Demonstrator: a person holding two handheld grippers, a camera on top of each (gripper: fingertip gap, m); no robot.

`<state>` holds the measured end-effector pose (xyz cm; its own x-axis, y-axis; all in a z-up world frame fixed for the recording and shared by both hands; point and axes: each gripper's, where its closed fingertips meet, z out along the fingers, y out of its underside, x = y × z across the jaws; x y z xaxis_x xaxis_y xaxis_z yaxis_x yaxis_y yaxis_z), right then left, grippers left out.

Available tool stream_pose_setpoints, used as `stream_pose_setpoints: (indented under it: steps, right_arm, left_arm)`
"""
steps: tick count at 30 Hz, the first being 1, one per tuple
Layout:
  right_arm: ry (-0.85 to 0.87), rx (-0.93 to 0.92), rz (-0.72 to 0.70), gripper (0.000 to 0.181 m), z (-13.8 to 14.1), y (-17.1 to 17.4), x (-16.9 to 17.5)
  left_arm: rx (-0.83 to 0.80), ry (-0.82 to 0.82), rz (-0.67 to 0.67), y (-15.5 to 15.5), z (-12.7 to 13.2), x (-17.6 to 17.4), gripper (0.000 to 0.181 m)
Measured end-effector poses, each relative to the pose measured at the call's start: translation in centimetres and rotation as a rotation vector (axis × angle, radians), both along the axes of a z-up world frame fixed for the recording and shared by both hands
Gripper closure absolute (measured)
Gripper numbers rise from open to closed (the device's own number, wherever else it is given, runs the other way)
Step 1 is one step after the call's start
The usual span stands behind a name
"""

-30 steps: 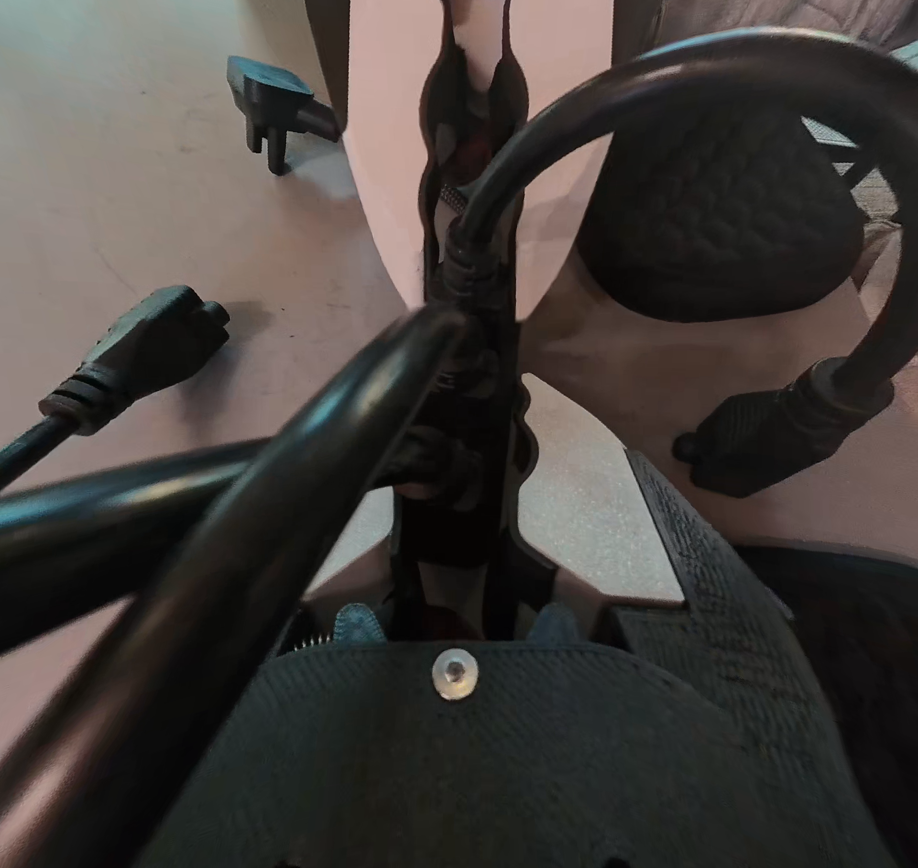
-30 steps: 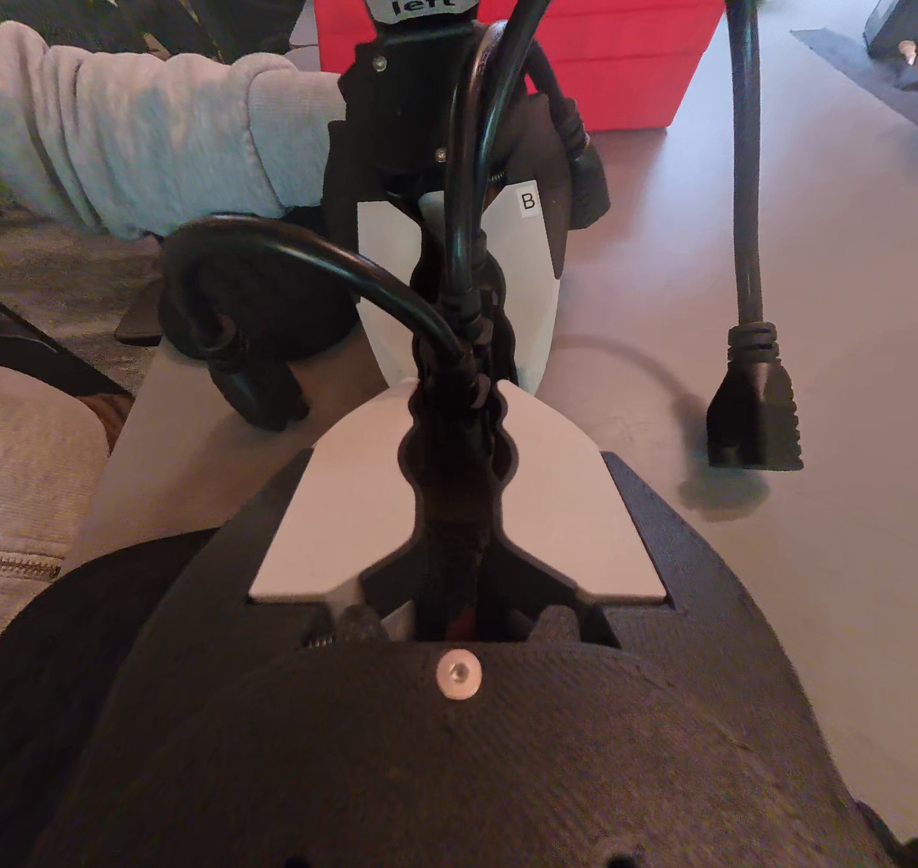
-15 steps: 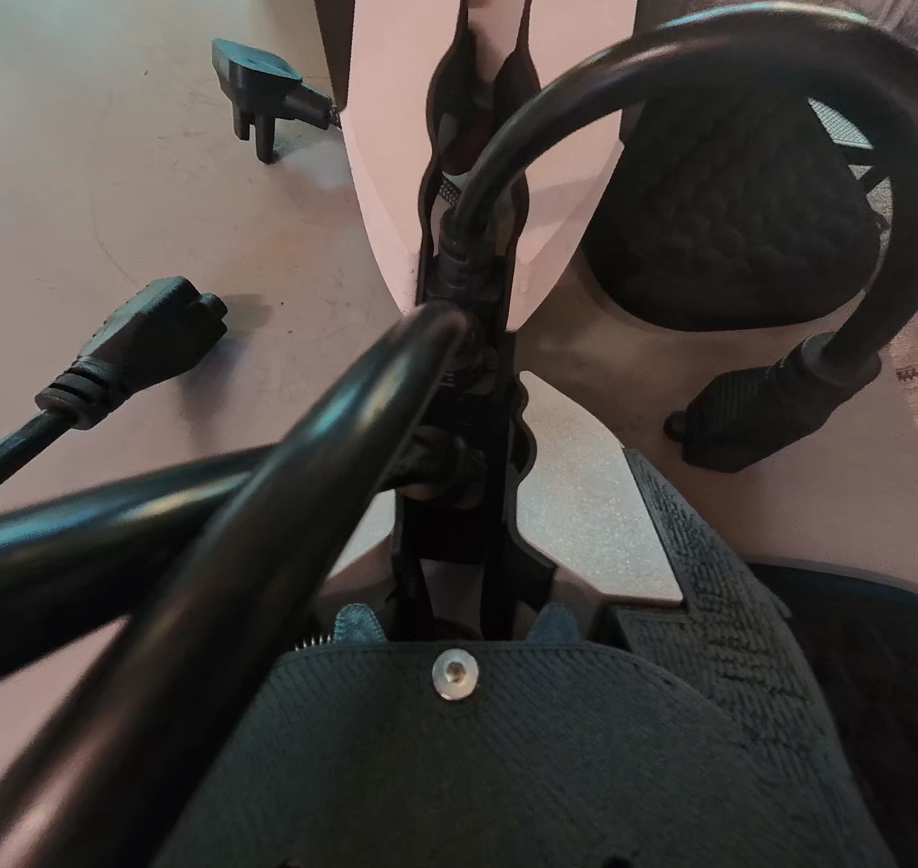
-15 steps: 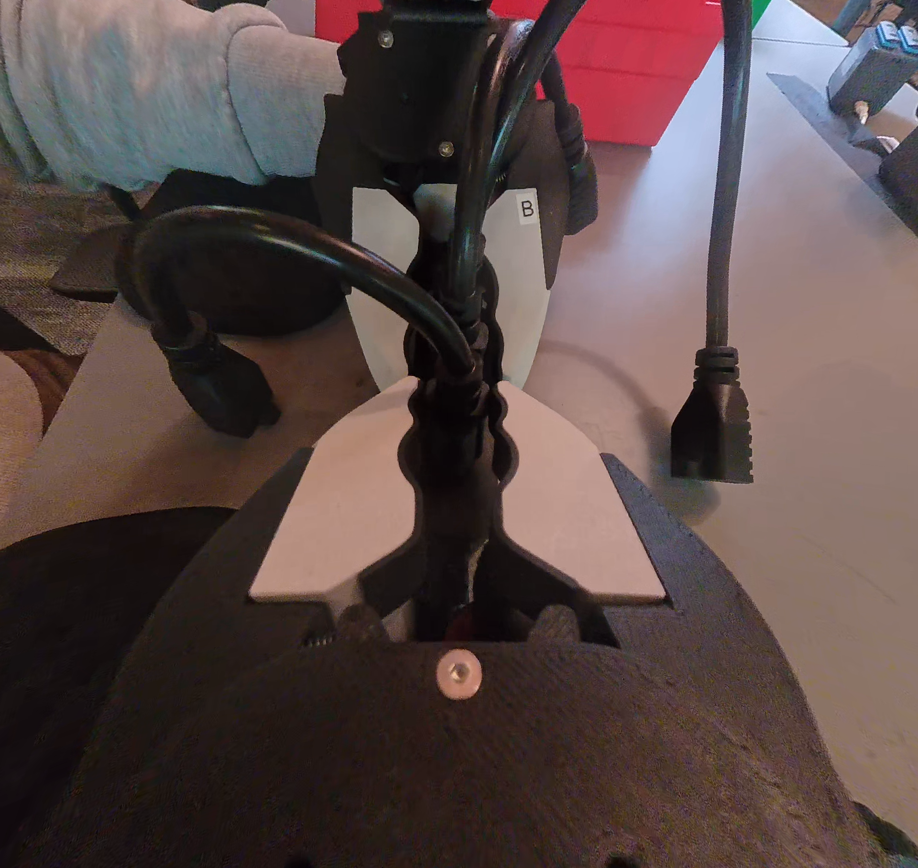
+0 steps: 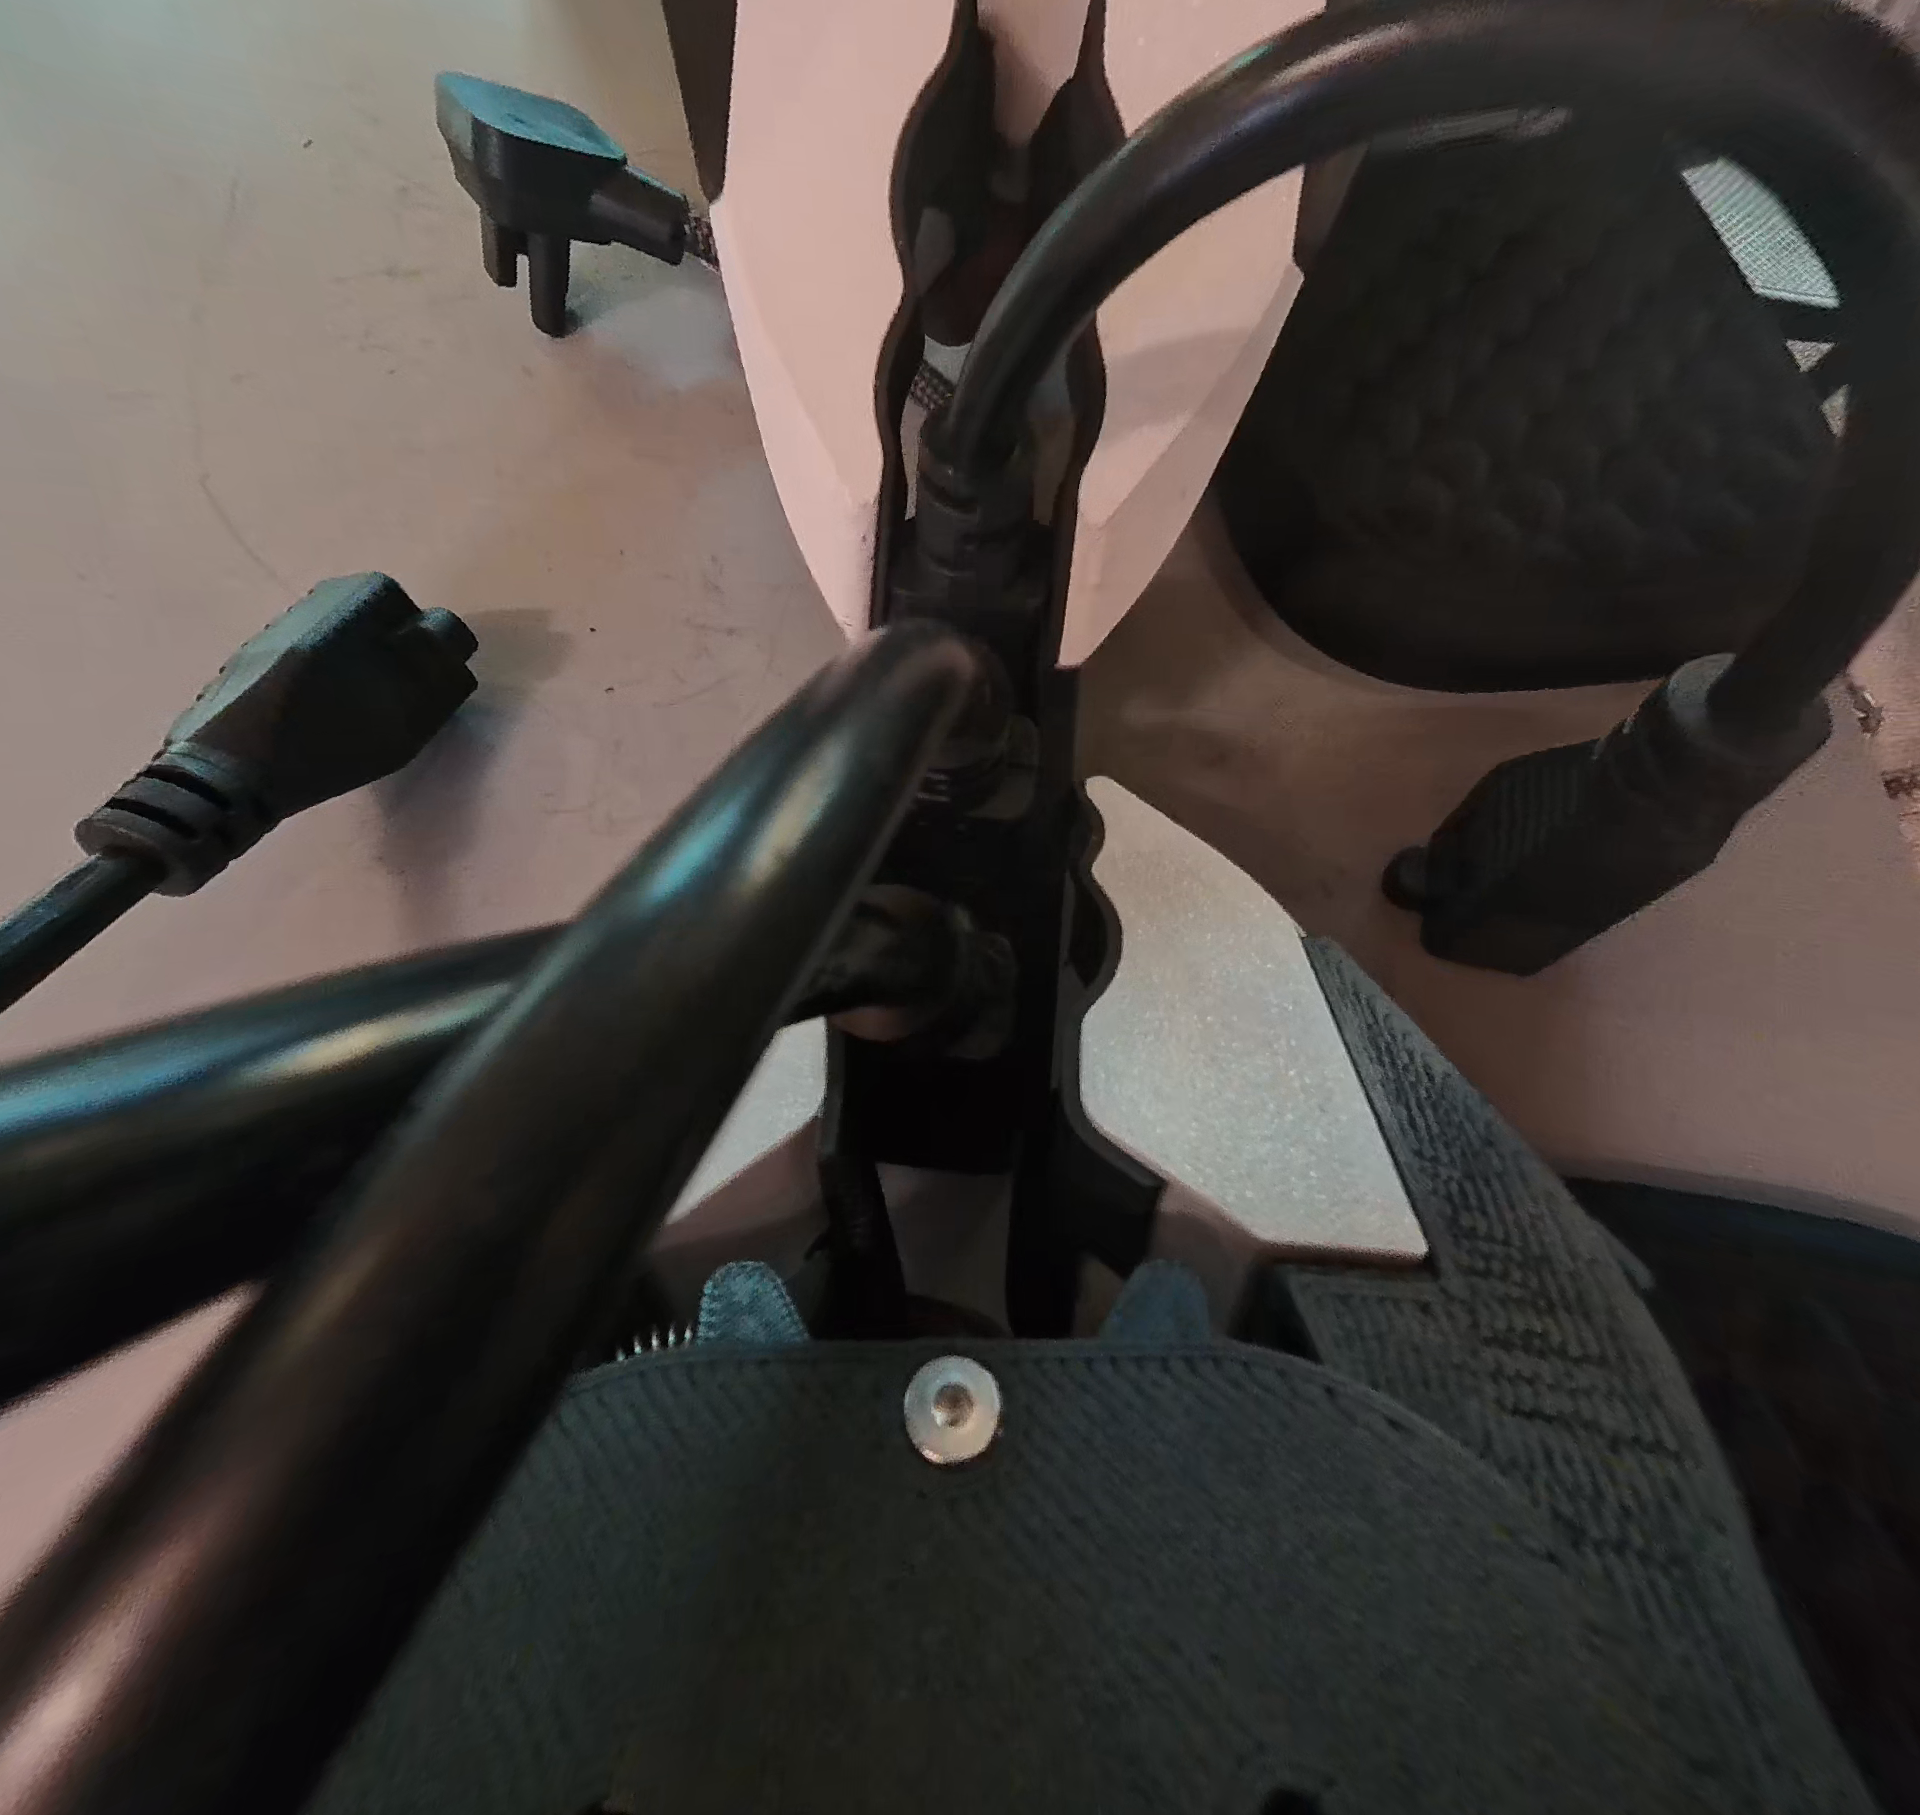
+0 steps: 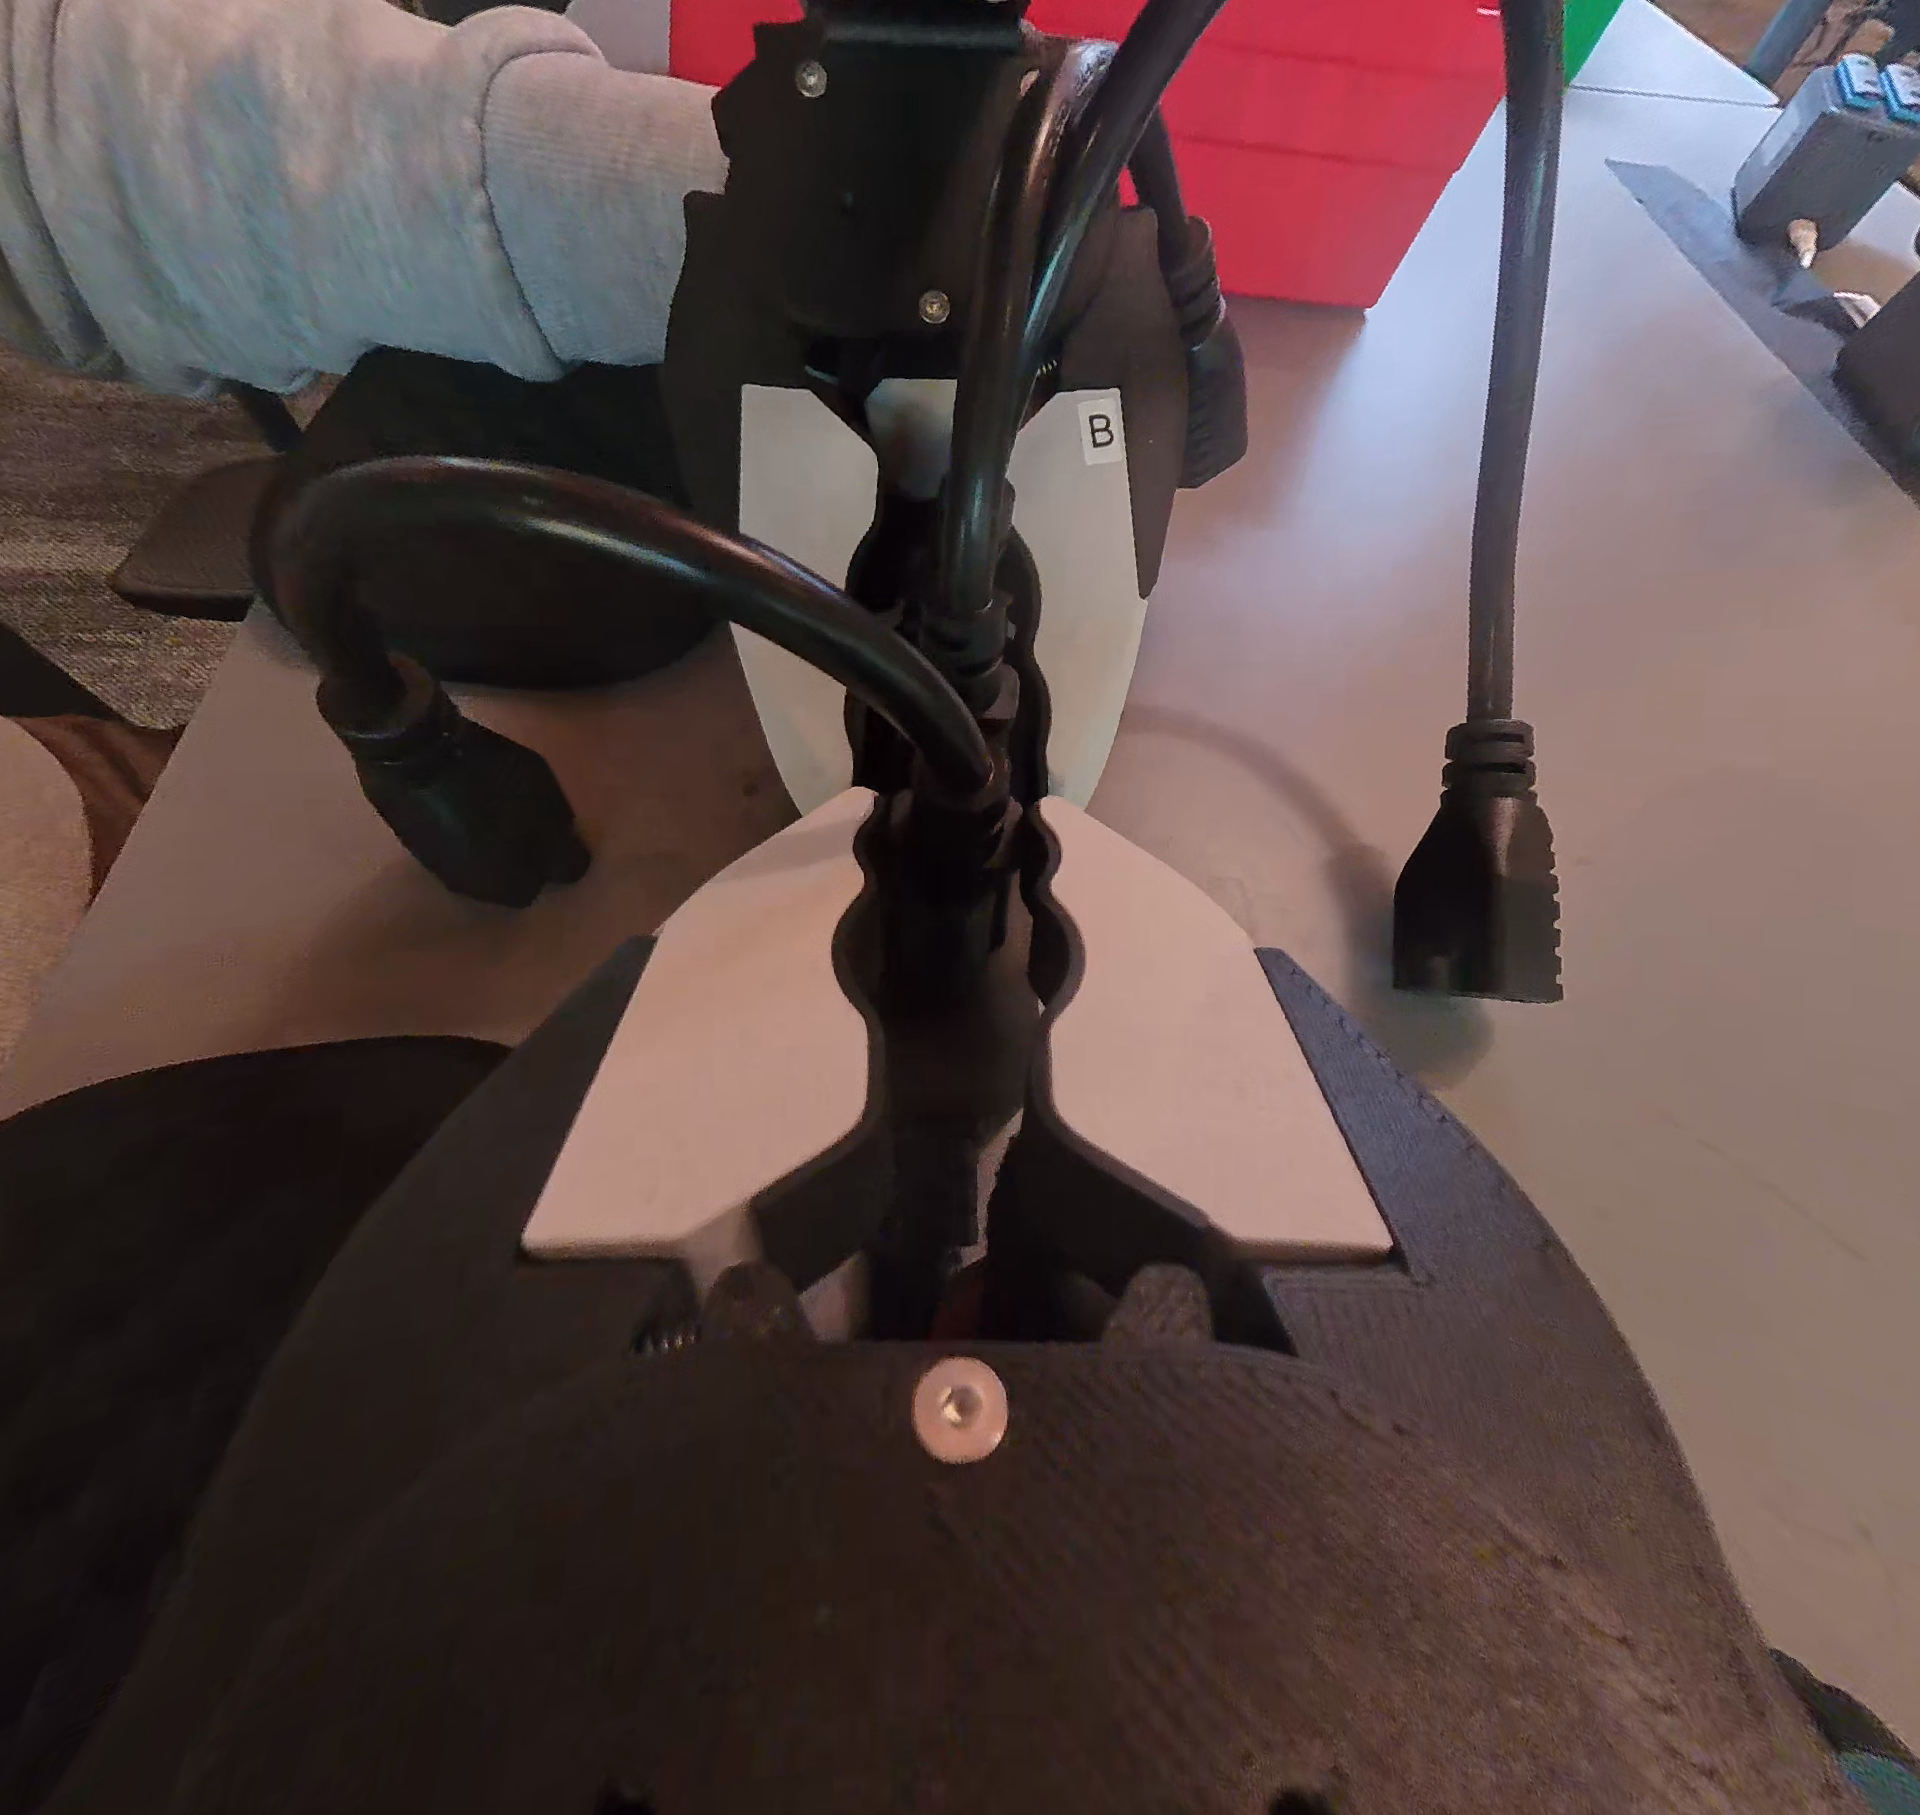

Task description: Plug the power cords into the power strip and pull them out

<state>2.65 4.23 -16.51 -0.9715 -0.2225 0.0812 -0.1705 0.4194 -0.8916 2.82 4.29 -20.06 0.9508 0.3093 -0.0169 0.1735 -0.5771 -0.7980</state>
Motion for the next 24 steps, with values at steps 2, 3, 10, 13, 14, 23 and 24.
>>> stream_pose_setpoints:
  steps: [2,3,10,13,14,23,24]
  right_arm:
    - [-0.010,-0.002,0.000,0.157,0.02,-0.02,0.01]
    - [-0.015,-0.005,-0.003,0.157,0.04,-0.07,0.01]
    - [0.001,-0.010,-0.017,0.157,0.07,-0.31,0.09]
    - [0.009,-0.006,-0.006,0.157,0.07,-0.03,0.01]
    - [0.005,-0.008,-0.005,0.157,0.08,-0.03,0.02]
    - [-0.017,-0.018,-0.014,0.157,0.14,-0.43,0.10]
    - [-0.012,-0.017,-0.010,0.157,0.14,-0.40,0.10]
  left_arm:
    - [0.000,0.002,0.001,0.05,-0.01,0.02,0.139]
    - [0.000,0.002,0.001,0.06,0.00,0.00,0.139]
    - [0.000,0.007,-0.006,0.05,-0.02,0.02,0.139]
    - [0.002,0.006,-0.006,0.03,-0.03,0.01,0.139]
    - [0.003,0.008,-0.005,0.03,-0.03,0.01,0.139]
    - [0.004,0.012,-0.005,0.04,-0.03,-0.03,0.139]
    - [0.003,0.013,-0.009,0.04,-0.03,-0.03,0.139]
